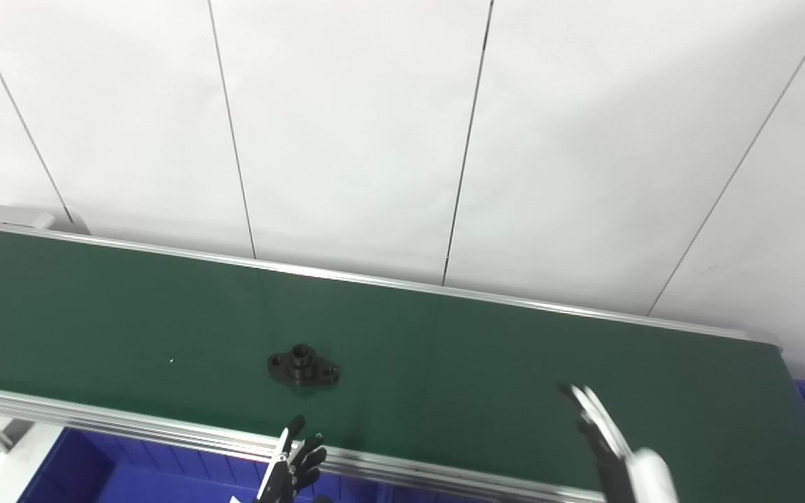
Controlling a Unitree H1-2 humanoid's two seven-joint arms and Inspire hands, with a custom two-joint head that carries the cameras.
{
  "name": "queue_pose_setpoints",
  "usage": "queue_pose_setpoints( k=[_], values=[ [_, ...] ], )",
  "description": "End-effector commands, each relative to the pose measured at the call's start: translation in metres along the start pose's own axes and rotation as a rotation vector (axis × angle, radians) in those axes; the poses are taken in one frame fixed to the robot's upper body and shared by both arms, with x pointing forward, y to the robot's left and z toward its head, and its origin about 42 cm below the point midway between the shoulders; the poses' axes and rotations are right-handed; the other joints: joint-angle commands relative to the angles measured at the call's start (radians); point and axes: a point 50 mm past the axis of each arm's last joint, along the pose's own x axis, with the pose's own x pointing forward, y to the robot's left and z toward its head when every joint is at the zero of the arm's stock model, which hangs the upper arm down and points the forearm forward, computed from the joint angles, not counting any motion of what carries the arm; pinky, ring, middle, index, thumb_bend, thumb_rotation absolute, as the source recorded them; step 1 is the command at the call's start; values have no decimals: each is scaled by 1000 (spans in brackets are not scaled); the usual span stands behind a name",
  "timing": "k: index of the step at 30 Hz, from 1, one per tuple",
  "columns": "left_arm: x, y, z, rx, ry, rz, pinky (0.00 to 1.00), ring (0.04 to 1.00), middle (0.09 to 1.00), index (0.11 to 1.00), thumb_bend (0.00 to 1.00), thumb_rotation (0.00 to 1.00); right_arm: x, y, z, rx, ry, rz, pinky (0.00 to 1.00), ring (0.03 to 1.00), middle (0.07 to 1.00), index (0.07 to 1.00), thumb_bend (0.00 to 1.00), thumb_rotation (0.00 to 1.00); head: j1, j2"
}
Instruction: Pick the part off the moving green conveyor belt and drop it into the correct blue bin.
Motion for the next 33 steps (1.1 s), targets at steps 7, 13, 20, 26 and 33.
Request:
queue_pose_setpoints(
  k=[7, 13, 20, 26, 33],
  values=[
    [2, -3, 17, -12, -52, 4, 881, 897, 913, 1000, 513, 903, 52, 1, 11, -194, -13, 55, 780, 865, 890, 892, 950, 594, 10, 11],
    [3, -7, 18, -19, -58, 5, 870, 889, 902, 1000, 518, 895, 87, 8, 7, -295, -16, 95, 849, 863, 868, 862, 967, 627, 25, 16],
    [3, -10, 20, -32, -62, 10, 855, 883, 896, 1000, 537, 891, 115, 21, 13, -342, -4, 163, 917, 889, 877, 875, 951, 637, 38, 27],
    [1, -13, 23, -41, -62, 11, 848, 875, 895, 1000, 523, 879, 134, 39, 21, -417, -27, 196, 900, 873, 869, 873, 959, 662, 50, 38],
    [-2, -17, 28, -56, -72, 10, 826, 866, 893, 999, 517, 857, 152, 64, 38, -488, -63, 246, 898, 868, 862, 868, 976, 649, 61, 50]
  ],
)
